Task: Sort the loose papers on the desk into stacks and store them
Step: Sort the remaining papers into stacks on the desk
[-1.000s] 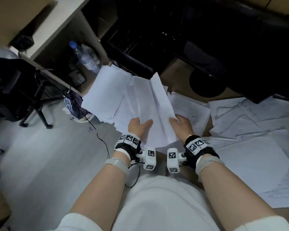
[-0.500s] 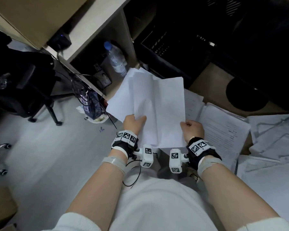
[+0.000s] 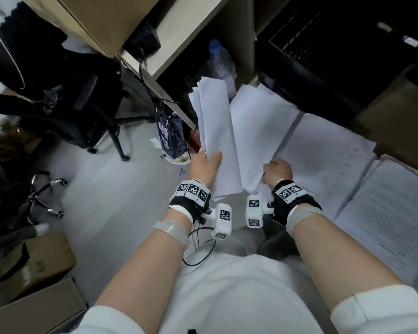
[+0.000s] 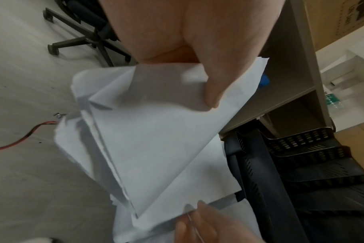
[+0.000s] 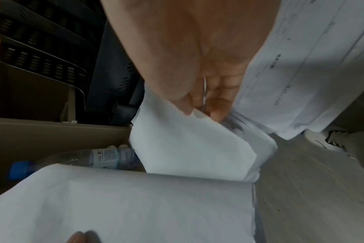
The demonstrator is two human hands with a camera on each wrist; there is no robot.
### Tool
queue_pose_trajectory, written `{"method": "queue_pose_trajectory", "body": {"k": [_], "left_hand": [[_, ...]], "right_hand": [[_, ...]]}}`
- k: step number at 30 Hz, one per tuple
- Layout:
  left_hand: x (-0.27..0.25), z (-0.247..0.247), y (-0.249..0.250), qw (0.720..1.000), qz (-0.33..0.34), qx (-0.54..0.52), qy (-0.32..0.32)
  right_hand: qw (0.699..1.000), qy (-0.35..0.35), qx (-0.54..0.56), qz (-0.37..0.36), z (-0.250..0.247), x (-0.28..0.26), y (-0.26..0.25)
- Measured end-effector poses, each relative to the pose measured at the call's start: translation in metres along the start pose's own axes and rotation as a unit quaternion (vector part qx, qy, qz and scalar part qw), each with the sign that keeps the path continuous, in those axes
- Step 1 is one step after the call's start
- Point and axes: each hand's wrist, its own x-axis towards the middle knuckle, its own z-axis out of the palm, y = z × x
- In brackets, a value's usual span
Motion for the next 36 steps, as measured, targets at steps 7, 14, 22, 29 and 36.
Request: {"method": "queue_pose_trajectory", "body": {"k": [7, 14, 22, 29, 36], "left_hand": [[-0.003, 0.024, 0.004, 0.996, 0.012, 0.051, -0.066], [-0.024, 0.06, 0.045, 0.992, 0.05, 0.059, -0.102], [-0.044, 0.1, 0.082, 0.977, 0.099, -0.035, -0.187], [-0.055, 0.118, 0.1, 0.957, 0.096, -0.087, -0.258], [-0.055, 0.124, 0.113, 0.947, 0.104, -0.085, -0.291]], "right_hand": [[0.995, -0.013, 0.081, -0.063, -0.028, -0.033, -0.006], [0.979, -0.059, 0.099, -0.169, -0.067, -0.064, -0.014], [0.968, 0.097, 0.163, -0.166, -0.117, -0.075, -0.005], [0.962, 0.193, 0.1, -0.168, -0.138, -0.073, -0.003], [0.986, 0.077, 0.036, -0.146, -0.148, -0.087, -0.027]]}}
